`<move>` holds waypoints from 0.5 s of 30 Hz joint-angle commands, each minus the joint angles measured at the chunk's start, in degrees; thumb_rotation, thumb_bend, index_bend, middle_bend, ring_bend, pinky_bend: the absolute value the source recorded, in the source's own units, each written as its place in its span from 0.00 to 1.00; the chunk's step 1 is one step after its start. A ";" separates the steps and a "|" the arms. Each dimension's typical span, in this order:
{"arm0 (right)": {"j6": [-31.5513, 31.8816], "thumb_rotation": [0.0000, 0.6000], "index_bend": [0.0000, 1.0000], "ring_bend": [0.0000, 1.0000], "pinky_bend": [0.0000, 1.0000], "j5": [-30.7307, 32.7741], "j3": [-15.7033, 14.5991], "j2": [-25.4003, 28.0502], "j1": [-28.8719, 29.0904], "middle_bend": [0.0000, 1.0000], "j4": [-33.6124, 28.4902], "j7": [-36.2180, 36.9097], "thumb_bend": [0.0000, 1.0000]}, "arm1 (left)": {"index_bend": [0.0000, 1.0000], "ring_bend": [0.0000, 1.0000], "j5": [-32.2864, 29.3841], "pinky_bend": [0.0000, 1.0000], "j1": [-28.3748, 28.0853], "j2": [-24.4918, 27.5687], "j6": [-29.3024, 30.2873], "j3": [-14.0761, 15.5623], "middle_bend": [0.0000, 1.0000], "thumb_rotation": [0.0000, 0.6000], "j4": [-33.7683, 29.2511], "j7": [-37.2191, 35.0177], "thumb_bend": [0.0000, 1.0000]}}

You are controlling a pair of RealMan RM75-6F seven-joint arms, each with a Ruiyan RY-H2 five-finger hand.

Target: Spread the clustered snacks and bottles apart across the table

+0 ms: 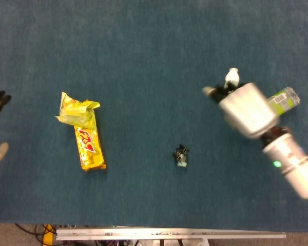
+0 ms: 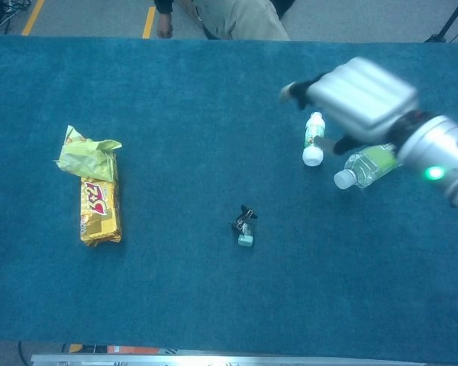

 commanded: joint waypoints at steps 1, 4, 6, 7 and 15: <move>3.12 1.00 0.23 0.36 0.65 -2.71 -0.79 4.26 -3.39 0.37 -0.98 3.29 0.28 | 0.02 0.03 -1.90 0.18 0.50 -0.89 0.40 -0.75 0.07 1.00 0.83 -0.19 0.32; 5.44 1.00 0.23 0.36 0.64 -4.53 -1.59 7.02 -6.14 0.37 -0.80 5.40 0.28 | 0.02 0.03 -3.63 0.18 1.06 -2.34 1.26 -1.55 0.07 1.00 1.93 0.52 0.32; 7.38 1.00 0.23 0.36 0.63 -6.02 -2.02 8.41 -8.24 0.37 -0.12 7.09 0.28 | 0.02 0.03 -4.43 0.18 1.45 -3.18 1.60 -1.77 0.08 1.00 2.60 0.84 0.32; 8.21 1.00 0.23 0.36 0.62 -6.73 -2.23 8.94 -9.17 0.37 0.17 7.89 0.28 | 0.02 0.03 -4.76 0.18 1.61 -3.41 1.67 -1.82 0.08 1.00 2.82 0.86 0.32; 14.50 1.00 0.23 0.36 0.61 -12.20 -3.48 12.12 -16.77 0.37 3.32 14.27 0.28 | 0.02 0.03 -6.43 0.18 3.32 -4.31 3.49 -2.15 0.08 1.00 4.09 0.09 0.32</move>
